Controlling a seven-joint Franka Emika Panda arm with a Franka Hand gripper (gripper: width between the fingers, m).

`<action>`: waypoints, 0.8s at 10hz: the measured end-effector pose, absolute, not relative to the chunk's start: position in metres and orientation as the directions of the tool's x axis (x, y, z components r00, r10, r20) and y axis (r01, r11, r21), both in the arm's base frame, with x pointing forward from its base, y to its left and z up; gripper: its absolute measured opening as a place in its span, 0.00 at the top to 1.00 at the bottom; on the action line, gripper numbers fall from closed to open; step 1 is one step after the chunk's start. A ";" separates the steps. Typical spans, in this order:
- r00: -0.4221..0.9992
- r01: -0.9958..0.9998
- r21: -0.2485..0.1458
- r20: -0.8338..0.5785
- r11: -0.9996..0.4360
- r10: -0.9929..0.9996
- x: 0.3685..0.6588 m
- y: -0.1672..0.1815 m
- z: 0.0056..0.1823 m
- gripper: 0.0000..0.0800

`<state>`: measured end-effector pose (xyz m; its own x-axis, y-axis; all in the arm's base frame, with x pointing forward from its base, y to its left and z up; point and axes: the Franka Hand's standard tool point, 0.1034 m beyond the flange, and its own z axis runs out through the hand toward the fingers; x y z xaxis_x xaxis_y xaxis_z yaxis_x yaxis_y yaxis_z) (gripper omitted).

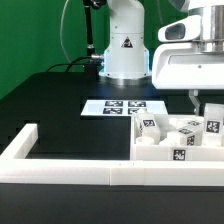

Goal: Assemble one leg

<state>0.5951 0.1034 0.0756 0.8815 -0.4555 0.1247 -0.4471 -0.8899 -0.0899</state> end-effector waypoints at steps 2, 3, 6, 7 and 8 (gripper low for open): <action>0.848 -0.510 -0.077 0.124 -0.857 -0.515 0.594 0.098 0.076 0.63; 0.840 -0.522 -0.078 0.124 -0.849 -0.528 0.594 0.096 0.076 0.63; 0.887 -0.438 -0.068 0.133 -0.897 -0.443 0.595 0.098 0.078 0.24; 0.895 -0.417 -0.072 0.139 -0.906 -0.423 0.596 0.099 0.084 0.24; 0.907 -0.385 -0.082 0.153 -0.919 -0.393 0.598 0.100 0.098 0.20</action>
Offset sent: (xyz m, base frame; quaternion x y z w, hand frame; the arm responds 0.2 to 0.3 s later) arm 0.0000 0.0000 0.0000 0.0000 0.0000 0.0000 1.0000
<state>0.5978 0.1003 0.0980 0.9065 -0.3934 0.1530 -0.3851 -0.9193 -0.0816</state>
